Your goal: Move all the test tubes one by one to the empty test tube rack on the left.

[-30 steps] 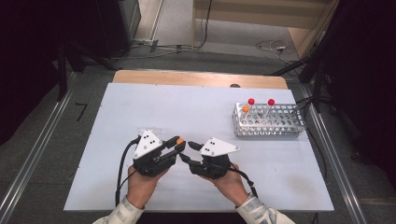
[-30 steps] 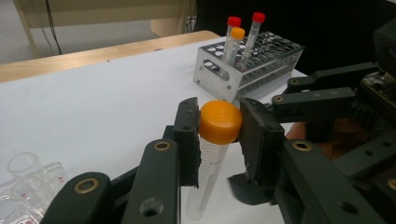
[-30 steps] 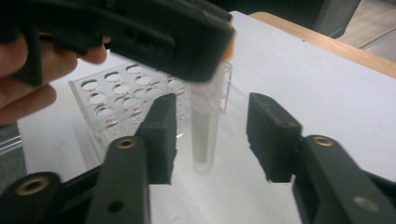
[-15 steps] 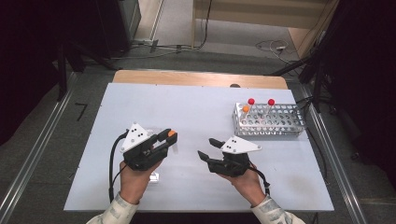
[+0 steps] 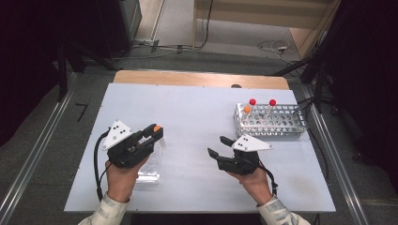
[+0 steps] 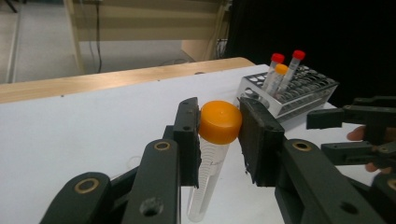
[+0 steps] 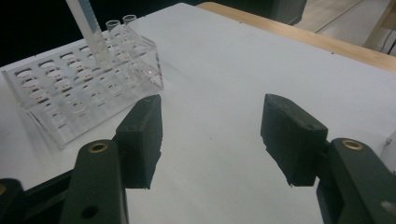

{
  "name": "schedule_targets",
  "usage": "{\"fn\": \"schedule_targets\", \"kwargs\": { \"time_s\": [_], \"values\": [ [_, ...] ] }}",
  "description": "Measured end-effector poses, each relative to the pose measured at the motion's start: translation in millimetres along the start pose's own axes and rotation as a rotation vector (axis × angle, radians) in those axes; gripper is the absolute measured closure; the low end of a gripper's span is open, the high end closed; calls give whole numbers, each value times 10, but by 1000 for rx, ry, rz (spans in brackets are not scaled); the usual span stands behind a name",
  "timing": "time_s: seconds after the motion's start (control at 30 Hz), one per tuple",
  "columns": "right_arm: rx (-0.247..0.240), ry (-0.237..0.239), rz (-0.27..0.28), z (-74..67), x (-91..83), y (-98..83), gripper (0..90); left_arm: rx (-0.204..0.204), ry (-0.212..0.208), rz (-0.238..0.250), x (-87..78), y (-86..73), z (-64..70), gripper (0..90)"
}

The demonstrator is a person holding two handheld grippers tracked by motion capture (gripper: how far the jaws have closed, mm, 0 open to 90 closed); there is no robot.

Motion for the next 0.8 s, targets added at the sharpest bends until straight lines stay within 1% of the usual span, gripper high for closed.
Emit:
{"fn": "schedule_targets", "kwargs": {
  "time_s": [0.1,0.2,0.3,0.37,0.47,0.6,0.7,0.8],
  "values": [
    [8,-5,-2,32,1,-11,353,-6,11,-3,-23,-16,-62,701],
    [13,-9,-7,50,10,-20,348,-8,17,-3,-35,-23,-87,700],
    [10,-11,-9,55,18,-30,347,-7,32,-3,-43,-30,-113,700],
    [12,-12,-10,59,17,-33,347,-3,50,-6,-42,-42,-141,701],
    [17,-15,-7,69,6,-34,348,-13,62,-11,-31,-76,-183,700],
    [17,-16,-3,84,-2,-32,347,-20,69,-30,6,-156,-206,700],
    [22,-18,-7,88,1,-38,346,-11,80,-53,71,-240,-202,700],
    [20,-19,-6,88,1,-38,346,-11,93,-78,150,-329,-210,699]
  ]
}}
Point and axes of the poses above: each handheld gripper's, and its own axes: x roughly forward along the jaws, y roughly out of its top, z roughly to its right, the point moved 10 cm from there along x, roughly forward along the jaws, and after that the axes turned 15 degrees about -z, right-handed, at the moved point
